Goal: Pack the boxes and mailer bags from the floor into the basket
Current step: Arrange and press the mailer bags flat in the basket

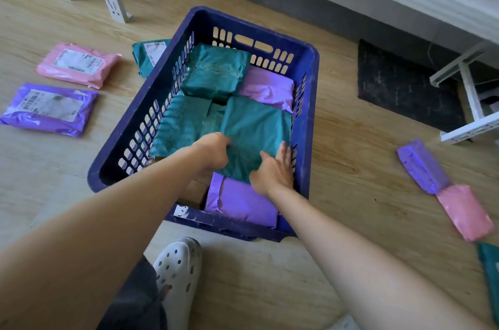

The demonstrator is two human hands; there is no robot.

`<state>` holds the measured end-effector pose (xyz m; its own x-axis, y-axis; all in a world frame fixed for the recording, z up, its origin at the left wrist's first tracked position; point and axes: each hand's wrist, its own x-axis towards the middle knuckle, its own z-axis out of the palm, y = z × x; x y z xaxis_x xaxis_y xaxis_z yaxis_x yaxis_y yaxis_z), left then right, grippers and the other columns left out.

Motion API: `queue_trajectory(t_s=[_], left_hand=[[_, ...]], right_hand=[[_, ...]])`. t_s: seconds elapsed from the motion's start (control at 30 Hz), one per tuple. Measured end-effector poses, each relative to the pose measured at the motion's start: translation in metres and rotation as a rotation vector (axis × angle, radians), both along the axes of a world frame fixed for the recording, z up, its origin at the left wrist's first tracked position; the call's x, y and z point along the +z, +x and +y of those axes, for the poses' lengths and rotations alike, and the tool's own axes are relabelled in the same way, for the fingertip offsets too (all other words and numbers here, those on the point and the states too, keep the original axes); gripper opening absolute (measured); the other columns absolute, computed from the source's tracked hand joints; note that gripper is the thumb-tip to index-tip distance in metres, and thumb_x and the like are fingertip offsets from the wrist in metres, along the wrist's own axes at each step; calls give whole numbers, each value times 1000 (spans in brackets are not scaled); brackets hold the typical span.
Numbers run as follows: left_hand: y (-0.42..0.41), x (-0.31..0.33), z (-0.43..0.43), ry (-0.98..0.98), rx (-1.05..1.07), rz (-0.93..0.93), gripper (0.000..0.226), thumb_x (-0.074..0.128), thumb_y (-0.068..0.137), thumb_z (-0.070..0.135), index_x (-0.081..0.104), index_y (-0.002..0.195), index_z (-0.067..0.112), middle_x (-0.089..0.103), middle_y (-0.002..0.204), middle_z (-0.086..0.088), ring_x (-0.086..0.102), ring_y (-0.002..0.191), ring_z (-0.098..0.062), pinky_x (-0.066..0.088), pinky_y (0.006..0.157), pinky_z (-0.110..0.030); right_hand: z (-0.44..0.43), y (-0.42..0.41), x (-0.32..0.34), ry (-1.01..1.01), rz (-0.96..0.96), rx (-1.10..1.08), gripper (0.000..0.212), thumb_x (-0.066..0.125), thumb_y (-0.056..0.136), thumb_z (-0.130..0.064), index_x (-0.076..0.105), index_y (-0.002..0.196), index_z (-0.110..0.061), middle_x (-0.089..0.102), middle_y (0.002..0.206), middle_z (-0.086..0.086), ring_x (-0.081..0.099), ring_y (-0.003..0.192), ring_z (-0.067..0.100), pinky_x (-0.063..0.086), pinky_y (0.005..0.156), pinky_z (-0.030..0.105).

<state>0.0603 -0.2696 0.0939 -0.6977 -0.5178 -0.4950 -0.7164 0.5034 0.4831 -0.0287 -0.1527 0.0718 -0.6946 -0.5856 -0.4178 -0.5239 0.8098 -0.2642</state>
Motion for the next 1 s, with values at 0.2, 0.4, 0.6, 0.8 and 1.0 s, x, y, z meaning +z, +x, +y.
queue_trajectory(t_s=[0.2,0.4,0.6,0.8,1.0], left_hand=[[-12,42,13,-96,-90,-25,53,50,88,4,45,139,16,48,139,-14,48,123,-29,41,92,-27],[-27,122,35,-195,-110,78,55,56,84,0,50,136,17,53,133,-12,58,111,-30,44,80,-26],[-40,198,101,-308,-188,243,50,63,80,-1,55,129,7,55,132,-12,55,115,-30,43,96,-33],[-73,252,174,-333,-317,312,52,63,78,-5,58,127,10,60,123,-20,59,109,-28,43,87,-27],[-151,259,251,-204,-369,349,57,67,81,-2,52,133,17,50,134,-16,52,118,-27,42,86,-32]], right_hand=[[13,-3,38,-62,-11,103,52,49,90,-20,41,140,-13,10,158,14,13,146,28,16,118,37],[59,-15,107,-221,55,88,45,52,87,-17,50,131,-9,36,146,13,34,135,31,28,111,35],[140,-34,174,-435,-10,-111,38,53,88,-13,56,125,-6,52,134,15,49,123,33,43,101,36],[240,-57,220,-576,-37,-250,50,53,92,-14,41,141,-13,44,144,10,45,129,29,39,105,35],[329,-115,229,-596,29,-382,40,51,89,-14,51,129,-8,56,129,11,54,117,30,45,92,32]])
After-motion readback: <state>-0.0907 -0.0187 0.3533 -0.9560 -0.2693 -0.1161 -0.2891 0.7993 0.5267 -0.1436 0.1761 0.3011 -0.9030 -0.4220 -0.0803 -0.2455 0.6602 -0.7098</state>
